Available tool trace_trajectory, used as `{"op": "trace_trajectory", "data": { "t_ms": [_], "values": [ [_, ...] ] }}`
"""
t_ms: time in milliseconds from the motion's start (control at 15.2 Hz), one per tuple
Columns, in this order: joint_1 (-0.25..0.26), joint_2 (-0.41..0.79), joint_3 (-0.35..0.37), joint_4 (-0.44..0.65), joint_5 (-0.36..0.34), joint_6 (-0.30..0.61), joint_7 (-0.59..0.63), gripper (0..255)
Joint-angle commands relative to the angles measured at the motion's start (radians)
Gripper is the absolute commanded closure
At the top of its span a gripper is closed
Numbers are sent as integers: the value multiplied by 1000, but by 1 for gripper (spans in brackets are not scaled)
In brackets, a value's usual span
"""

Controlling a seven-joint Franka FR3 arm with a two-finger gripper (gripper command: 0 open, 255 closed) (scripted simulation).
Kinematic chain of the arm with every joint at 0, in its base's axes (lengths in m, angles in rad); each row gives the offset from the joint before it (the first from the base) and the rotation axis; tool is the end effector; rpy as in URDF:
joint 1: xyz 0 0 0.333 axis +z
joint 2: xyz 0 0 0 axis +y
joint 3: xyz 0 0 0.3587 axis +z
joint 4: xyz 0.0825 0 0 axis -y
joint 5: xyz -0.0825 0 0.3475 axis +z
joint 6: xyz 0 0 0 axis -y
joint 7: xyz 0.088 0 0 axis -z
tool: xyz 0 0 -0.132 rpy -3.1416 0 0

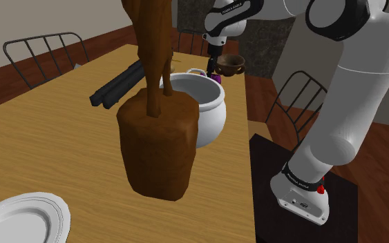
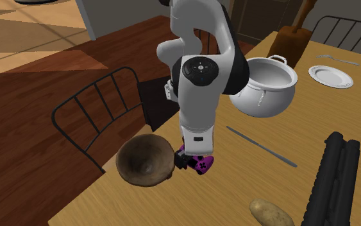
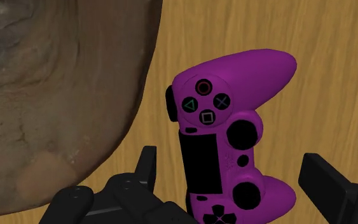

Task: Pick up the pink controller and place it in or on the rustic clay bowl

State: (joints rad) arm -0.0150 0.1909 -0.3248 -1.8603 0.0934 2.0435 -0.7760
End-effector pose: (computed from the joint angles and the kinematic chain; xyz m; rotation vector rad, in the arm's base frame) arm 0.5539 -0.1769 0.4547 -3.0620 -0.6197 -0.0231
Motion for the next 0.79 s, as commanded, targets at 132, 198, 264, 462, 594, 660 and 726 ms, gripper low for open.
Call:
{"op": "trace_trajectory", "data": {
  "t_ms": [132,198,264,462,594,660,726],
  "values": [
    [-6,5,-5,-11,-1,1,-1,0],
    [-7,5,-4,-11,-1,1,-1,0],
    [-7,5,-4,-11,-1,1,-1,0],
    [-7,7,-3,-12,-1,4,0,255],
    [-4,3,-2,-21,-2,9,3,255],
    [-4,3,-2,-19,-2,7,3,255],
    [-4,9,-2,-11,0,4,4,255]
  ]
}}
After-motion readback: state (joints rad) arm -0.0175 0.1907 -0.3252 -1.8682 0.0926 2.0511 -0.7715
